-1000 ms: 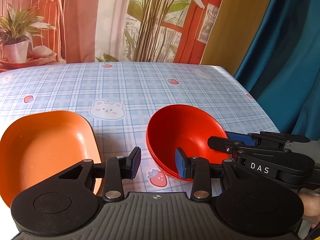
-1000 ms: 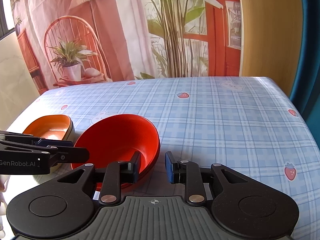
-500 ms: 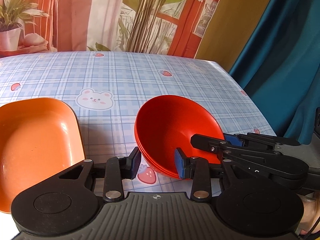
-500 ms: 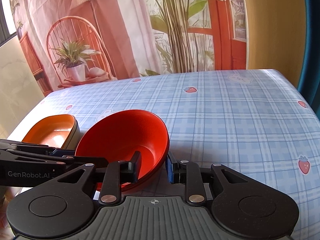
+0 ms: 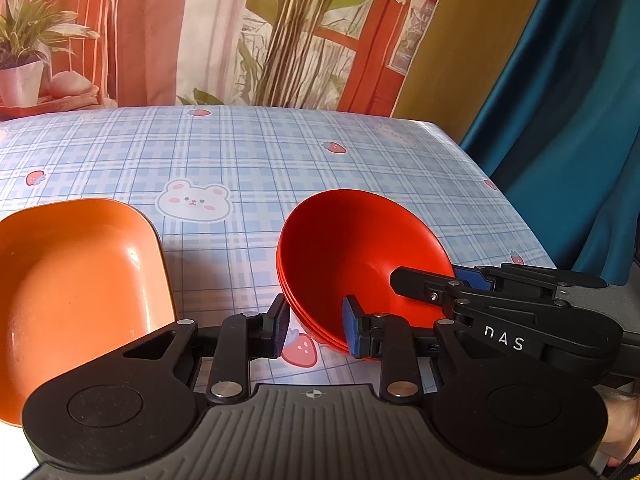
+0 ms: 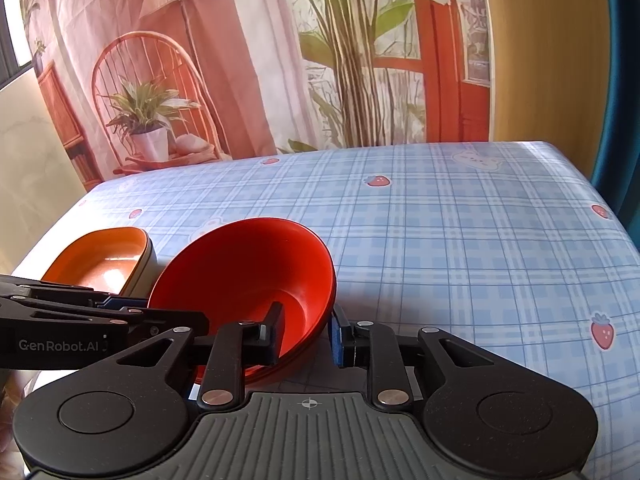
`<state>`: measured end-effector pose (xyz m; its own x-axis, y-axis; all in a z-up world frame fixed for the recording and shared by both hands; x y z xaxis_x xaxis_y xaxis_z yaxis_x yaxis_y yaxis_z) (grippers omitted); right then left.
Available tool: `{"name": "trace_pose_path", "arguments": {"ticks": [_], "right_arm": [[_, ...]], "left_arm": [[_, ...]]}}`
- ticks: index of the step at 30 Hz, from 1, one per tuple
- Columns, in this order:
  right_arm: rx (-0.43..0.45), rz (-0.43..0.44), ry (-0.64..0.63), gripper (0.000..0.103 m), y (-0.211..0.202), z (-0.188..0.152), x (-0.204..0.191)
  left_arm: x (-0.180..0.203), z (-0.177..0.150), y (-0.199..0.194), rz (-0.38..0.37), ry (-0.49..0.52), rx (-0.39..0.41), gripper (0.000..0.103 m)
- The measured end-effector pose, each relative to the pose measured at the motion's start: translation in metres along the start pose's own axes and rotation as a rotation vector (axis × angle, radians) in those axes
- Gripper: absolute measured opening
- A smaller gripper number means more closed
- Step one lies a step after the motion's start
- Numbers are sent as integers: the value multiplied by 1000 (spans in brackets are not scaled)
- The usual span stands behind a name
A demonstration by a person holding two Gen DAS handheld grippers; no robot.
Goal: Organize plates and bowls
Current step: 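Carry the red bowl stack with the left gripper onto the orange plate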
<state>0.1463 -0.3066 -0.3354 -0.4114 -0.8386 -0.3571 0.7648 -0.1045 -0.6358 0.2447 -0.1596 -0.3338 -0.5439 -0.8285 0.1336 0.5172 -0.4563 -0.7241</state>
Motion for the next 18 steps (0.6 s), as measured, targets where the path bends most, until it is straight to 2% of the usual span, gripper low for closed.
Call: {"name": "trace_pose_path", "arguments": {"ticks": [18], "right_arm": [[31, -9, -20, 19, -23, 9, -7]], "left_arm": [[6, 7, -21, -2, 29, 33, 30]]}}
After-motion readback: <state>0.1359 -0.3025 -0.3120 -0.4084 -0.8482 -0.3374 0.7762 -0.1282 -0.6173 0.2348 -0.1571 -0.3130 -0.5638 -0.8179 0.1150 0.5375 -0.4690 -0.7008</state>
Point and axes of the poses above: each gripper's, at about its wrist camera, not at the fingertips, and y roughly the way its jaws point, x to its right, z to its top, the point moved 9 cm from there along y, roughly the way its jaws point, and after that the axes turned 9 degrees about y, right-handed, at the moved point
